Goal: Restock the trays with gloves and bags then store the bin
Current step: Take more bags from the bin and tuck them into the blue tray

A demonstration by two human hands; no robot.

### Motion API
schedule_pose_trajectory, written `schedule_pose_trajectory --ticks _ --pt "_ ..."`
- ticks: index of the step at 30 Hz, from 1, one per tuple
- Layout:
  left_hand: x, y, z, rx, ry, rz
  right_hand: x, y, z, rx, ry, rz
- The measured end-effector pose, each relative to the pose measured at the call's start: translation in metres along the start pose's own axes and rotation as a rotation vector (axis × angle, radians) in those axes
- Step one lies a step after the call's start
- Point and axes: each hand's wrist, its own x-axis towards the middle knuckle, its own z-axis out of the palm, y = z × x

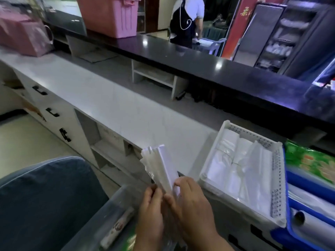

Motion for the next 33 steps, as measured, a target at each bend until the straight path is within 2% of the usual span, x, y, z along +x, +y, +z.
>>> schedule_pose_trajectory --ticks 2,5,8,11,16,20,23,27,30,33 --pt "-0.016 0.001 0.023 -0.076 -0.069 0.008 -0.005 0.019 -0.018 -0.001 0.007 -0.024" --pt "-0.032 -0.005 0.061 0.049 -0.07 0.108 -0.016 0.052 -0.049 0.138 -0.027 -0.054" --pt "-0.05 -0.015 0.102 0.091 -0.082 0.153 -0.03 0.092 -0.085 0.294 -0.077 0.001" --pt "-0.07 -0.024 0.147 0.076 -0.071 0.202 -0.048 0.143 -0.12 0.332 0.05 0.075" --pt "-0.102 -0.038 0.229 -0.017 -0.103 0.237 -0.071 0.201 -0.159 0.6 -0.008 0.339" --pt "-0.124 -0.063 0.28 0.032 -0.123 0.268 -0.082 0.239 -0.18 0.713 0.025 0.298" --pt "-0.132 -0.075 0.304 0.066 -0.148 0.263 -0.084 0.268 -0.201 0.9 -0.034 0.36" --pt "-0.136 -0.084 0.328 0.094 -0.246 0.283 -0.085 0.294 -0.226 1.213 -0.197 0.458" --pt "-0.129 -0.084 0.343 0.161 -0.363 0.289 -0.084 0.305 -0.234 1.248 -0.148 0.538" --pt "-0.11 -0.077 0.361 0.159 -0.469 0.237 -0.08 0.322 -0.242 1.15 -0.106 0.582"
